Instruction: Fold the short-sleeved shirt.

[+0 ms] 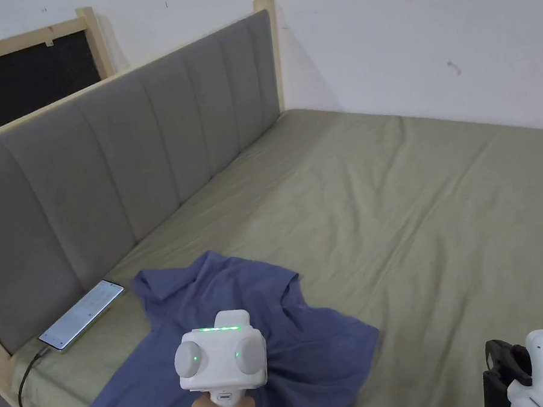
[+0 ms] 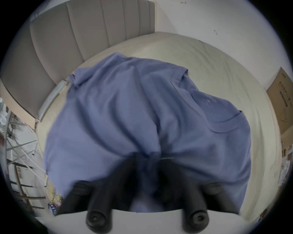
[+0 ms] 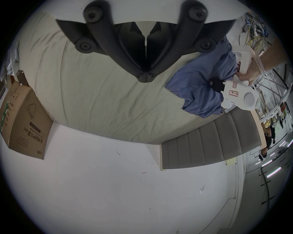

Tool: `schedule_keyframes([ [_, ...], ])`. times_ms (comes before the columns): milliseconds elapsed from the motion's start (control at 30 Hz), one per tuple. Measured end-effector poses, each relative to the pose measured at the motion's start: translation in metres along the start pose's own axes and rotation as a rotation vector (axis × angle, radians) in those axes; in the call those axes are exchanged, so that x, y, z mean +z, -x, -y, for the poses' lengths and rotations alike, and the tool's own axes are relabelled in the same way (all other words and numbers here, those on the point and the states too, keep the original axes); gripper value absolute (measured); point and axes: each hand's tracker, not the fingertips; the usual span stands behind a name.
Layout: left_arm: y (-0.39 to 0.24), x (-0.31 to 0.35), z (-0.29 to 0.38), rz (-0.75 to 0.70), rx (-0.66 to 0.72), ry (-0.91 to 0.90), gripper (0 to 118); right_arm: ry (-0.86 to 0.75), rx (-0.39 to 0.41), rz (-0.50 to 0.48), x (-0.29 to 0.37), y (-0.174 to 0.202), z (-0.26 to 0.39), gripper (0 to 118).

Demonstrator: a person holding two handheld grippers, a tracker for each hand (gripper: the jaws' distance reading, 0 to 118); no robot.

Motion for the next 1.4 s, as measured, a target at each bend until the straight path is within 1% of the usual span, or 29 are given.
schedule_keyframes([
  [33, 0.000, -0.003, 0.001, -0.010, 0.006, 0.011, 3, 0.000, -0.001, 0.000, 0.000, -0.001, 0.000, 0],
  [67, 0.000, -0.007, 0.002, 0.017, 0.022, 0.028, 3, -0.001, 0.001, 0.002, 0.001, -0.002, 0.001, 0],
  [167, 0.001, 0.000, -0.003, 0.022, 0.033, 0.036, 3, -0.008, 0.035, 0.016, 0.008, -0.003, 0.001, 0],
  [200, 0.004, 0.002, -0.005, 0.040, 0.055, 0.044, 3, -0.012, 0.038, 0.022, 0.010, -0.006, 0.001, 0],
  [267, 0.016, 0.009, -0.010, 0.106, 0.155, 0.051, 3, -0.017, 0.029, 0.031, 0.014, -0.011, -0.001, 0],
  [333, 0.031, 0.024, -0.015, 0.182, 0.265, 0.027, 3, -0.023, 0.002, 0.038, 0.018, -0.020, -0.003, 0],
  [367, 0.034, 0.033, -0.020, 0.215, 0.274, 0.003, 3, -0.028, -0.010, 0.042, 0.021, -0.024, -0.005, 0],
  [467, 0.025, 0.066, -0.037, 0.212, 0.170, -0.073, 3, -0.050, -0.024, 0.075, 0.030, -0.036, -0.009, 0],
  [567, 0.009, 0.104, -0.058, 0.349, 0.221, -0.149, 3, -0.080, -0.058, 0.108, 0.045, -0.051, -0.014, 0],
  [600, 0.000, 0.117, -0.064, 0.363, 0.207, -0.175, 3, -0.089, -0.069, 0.117, 0.050, -0.056, -0.015, 0],
  [667, -0.026, 0.148, -0.077, 0.407, 0.128, -0.254, 3, -0.109, -0.085, 0.145, 0.059, -0.069, -0.016, 0],
  [767, -0.075, 0.206, -0.098, 0.552, 0.039, -0.355, 3, -0.144, -0.101, 0.200, 0.079, -0.089, -0.019, 0],
  [867, -0.133, 0.269, -0.112, 0.670, -0.092, -0.451, 3, -0.183, -0.143, 0.267, 0.103, -0.113, -0.021, 0],
  [1000, -0.214, 0.345, -0.101, 0.903, -0.239, -0.523, 3, -0.228, -0.191, 0.377, 0.141, -0.150, -0.019, 0],
  [1067, -0.251, 0.365, -0.087, 0.985, -0.294, -0.526, 3, -0.240, -0.205, 0.441, 0.159, -0.169, -0.016, 0],
  [1167, -0.311, 0.369, -0.053, 1.077, -0.390, -0.459, 3, -0.249, -0.241, 0.547, 0.190, -0.201, -0.003, 0],
  [1233, -0.345, 0.354, -0.027, 1.089, -0.443, -0.386, 3, -0.249, -0.275, 0.594, 0.206, -0.220, 0.007, 0],
  [1333, -0.406, 0.306, 0.021, 1.046, -0.523, -0.211, 3, -0.222, -0.338, 0.672, 0.226, -0.244, 0.027, 0],
  [1400, -0.442, 0.262, 0.063, 0.986, -0.596, -0.083, 3, -0.187, -0.381, 0.711, 0.234, -0.258, 0.044, 0],
])
